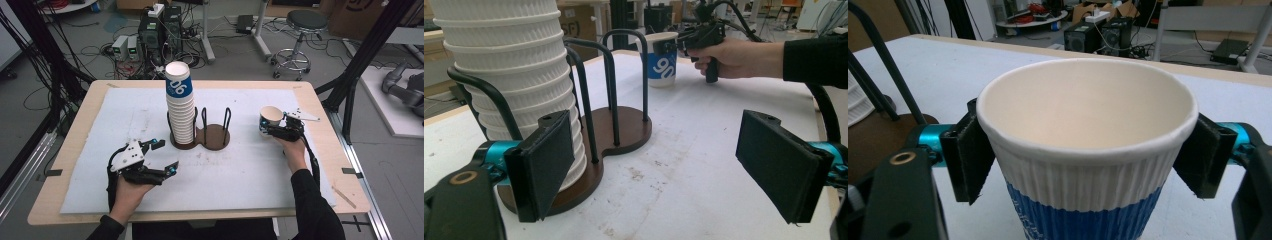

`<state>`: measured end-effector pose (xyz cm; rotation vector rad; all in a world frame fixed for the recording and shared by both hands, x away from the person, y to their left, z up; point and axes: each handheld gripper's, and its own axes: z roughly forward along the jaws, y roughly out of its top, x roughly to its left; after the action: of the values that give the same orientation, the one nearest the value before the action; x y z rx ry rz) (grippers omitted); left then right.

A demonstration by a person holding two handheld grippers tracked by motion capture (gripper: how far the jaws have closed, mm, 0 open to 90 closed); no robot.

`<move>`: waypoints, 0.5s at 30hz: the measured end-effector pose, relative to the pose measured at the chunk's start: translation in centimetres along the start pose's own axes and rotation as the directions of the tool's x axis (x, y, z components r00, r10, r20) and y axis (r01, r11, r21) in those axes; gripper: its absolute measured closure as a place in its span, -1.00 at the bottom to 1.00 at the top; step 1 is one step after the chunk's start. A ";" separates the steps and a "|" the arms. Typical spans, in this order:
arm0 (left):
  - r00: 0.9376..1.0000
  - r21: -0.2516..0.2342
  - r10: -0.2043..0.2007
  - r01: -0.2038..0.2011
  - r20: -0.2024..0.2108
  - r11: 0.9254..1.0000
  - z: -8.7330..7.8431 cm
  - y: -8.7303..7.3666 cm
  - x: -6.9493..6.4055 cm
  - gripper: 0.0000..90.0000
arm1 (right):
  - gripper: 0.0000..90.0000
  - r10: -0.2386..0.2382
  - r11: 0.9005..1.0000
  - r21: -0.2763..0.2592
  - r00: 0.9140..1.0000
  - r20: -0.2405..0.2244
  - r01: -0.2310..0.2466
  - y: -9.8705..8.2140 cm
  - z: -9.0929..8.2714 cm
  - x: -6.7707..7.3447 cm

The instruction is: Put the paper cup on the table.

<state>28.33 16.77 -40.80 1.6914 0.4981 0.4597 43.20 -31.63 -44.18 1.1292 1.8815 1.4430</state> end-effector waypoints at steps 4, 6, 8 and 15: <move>1.000 0.000 -0.005 0.005 0.001 1.000 0.1 0.0 0.0 -0.65 | -0.56 -0.003 1.000 0.009 1.000 0.005 0.003 0.1 -0.1 0.1; 1.000 0.004 0.002 -0.002 0.004 1.000 0.1 0.0 0.0 -0.65 | -0.57 -0.004 1.000 0.023 1.000 0.010 0.004 0.1 -0.2 0.2; 1.000 0.002 -0.001 0.001 0.006 1.000 0.2 0.0 -0.1 -0.65 | -0.59 -0.012 0.999 0.044 1.000 0.013 0.011 0.2 -0.4 0.3; 1.000 0.007 0.011 -0.011 0.017 1.000 0.5 0.2 -0.3 -0.65 | -0.62 -0.026 0.992 0.125 0.999 0.027 0.022 0.2 -0.7 0.6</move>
<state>28.35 16.19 -40.67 1.7045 0.4792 0.4520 42.36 -31.46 -43.67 1.1741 1.9819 1.3044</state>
